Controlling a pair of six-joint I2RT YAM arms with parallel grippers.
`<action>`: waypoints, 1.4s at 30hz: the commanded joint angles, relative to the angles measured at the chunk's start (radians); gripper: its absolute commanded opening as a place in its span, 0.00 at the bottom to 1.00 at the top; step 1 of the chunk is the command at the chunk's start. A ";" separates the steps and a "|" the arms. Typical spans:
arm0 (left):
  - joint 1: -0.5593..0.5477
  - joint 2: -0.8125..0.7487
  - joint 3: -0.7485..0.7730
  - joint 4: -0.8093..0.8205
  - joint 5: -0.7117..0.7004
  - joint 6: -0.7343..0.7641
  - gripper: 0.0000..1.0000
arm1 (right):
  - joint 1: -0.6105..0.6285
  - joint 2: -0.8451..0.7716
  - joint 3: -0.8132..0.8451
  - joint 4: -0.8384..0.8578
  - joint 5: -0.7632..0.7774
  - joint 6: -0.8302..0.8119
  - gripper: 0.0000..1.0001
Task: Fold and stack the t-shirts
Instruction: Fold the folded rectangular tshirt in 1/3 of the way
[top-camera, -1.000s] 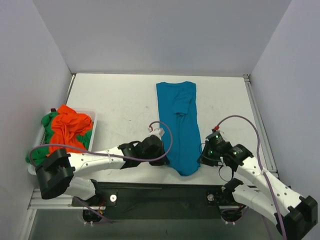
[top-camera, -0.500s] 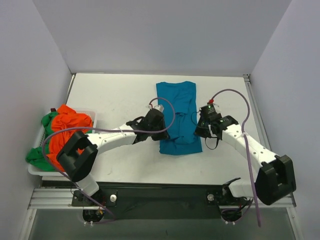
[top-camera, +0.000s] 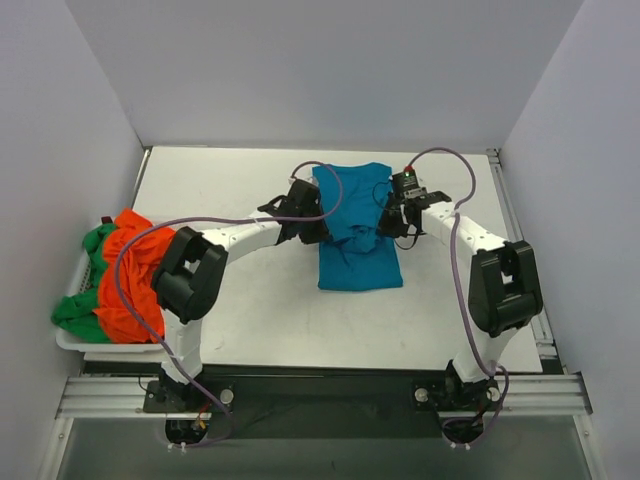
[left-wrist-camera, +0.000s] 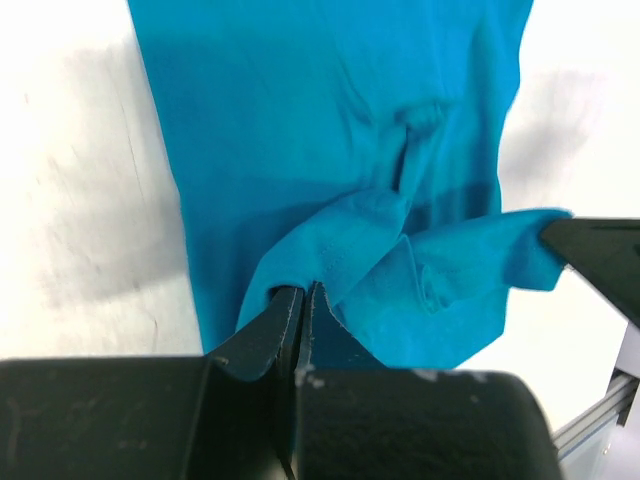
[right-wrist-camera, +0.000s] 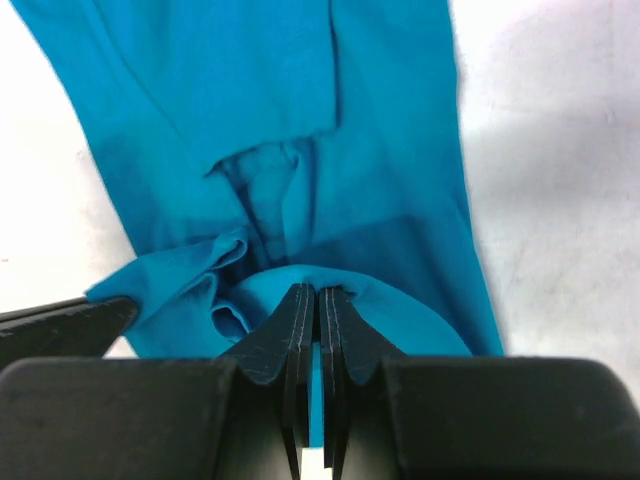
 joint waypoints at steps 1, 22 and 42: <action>0.027 0.046 0.104 -0.014 0.054 0.043 0.00 | -0.036 0.039 0.049 -0.002 -0.037 -0.022 0.00; 0.084 0.109 0.157 0.002 0.100 0.059 0.01 | -0.171 0.129 0.066 0.049 -0.153 0.029 0.00; 0.173 0.076 0.167 0.084 0.169 0.122 0.68 | -0.227 0.126 0.137 0.055 -0.202 0.020 0.52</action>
